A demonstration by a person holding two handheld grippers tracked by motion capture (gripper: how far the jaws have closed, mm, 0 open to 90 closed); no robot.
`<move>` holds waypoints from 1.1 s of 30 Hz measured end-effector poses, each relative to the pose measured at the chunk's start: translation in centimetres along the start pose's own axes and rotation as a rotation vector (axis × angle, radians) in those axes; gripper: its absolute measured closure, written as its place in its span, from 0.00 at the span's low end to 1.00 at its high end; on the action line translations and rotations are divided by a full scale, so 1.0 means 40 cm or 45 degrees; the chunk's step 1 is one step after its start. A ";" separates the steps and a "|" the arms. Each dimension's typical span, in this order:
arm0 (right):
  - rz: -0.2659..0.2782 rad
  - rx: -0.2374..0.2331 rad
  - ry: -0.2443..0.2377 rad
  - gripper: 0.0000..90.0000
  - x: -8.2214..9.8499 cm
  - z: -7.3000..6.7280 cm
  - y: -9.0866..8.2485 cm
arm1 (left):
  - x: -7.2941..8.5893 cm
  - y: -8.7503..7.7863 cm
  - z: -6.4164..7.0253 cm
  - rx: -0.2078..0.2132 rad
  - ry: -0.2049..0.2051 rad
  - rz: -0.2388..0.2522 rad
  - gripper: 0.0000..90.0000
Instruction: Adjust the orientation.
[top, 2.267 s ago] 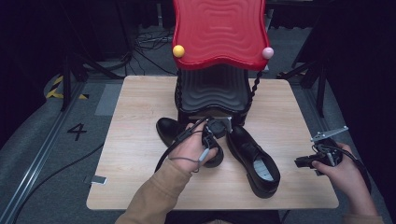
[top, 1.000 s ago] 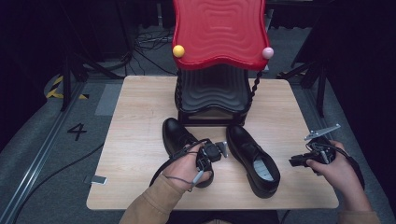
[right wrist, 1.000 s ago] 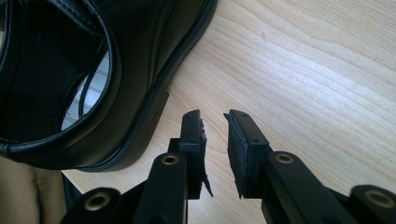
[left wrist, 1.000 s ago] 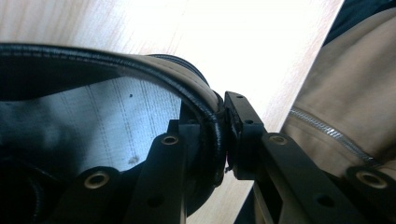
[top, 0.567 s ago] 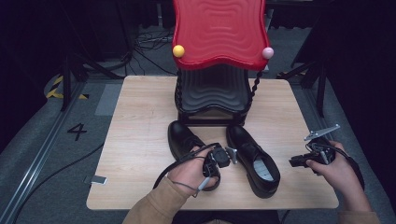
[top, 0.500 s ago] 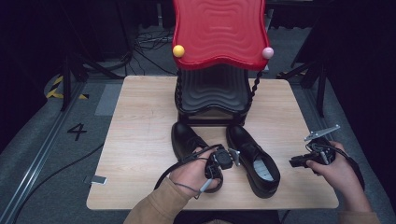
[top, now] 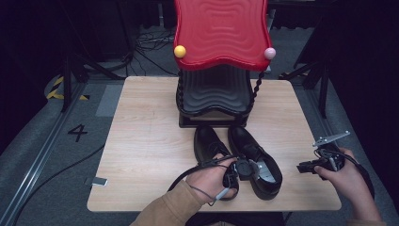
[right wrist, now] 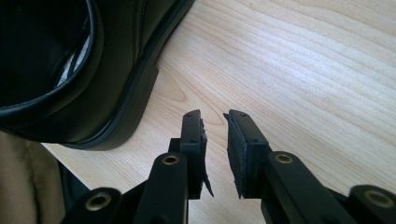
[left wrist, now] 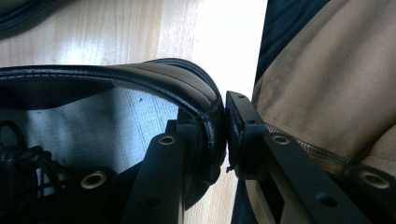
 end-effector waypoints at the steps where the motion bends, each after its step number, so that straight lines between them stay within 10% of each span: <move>1: 0.000 0.001 0.000 0.85 0.001 0.000 0.000 | 0.000 0.003 0.000 0.006 0.000 -0.011 0.86; 23: 0.004 -0.018 -0.012 0.83 -0.013 -0.014 0.010 | 0.035 -0.074 -0.034 0.011 -0.099 0.256 0.59; 33: 0.067 -0.069 -0.015 0.79 -0.020 -0.040 -0.010 | 0.145 -0.186 -0.064 -0.022 -0.259 0.477 0.60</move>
Point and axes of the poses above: each handheld gripper's, and its own axes: y roughly forward along the jaws, x roughly out of its underside, z roughly to its right, the point moved 2 cm from there along y, roughly forward along the jaws, and after that the axes turned 8 degrees about x, right-handed, at the moved point
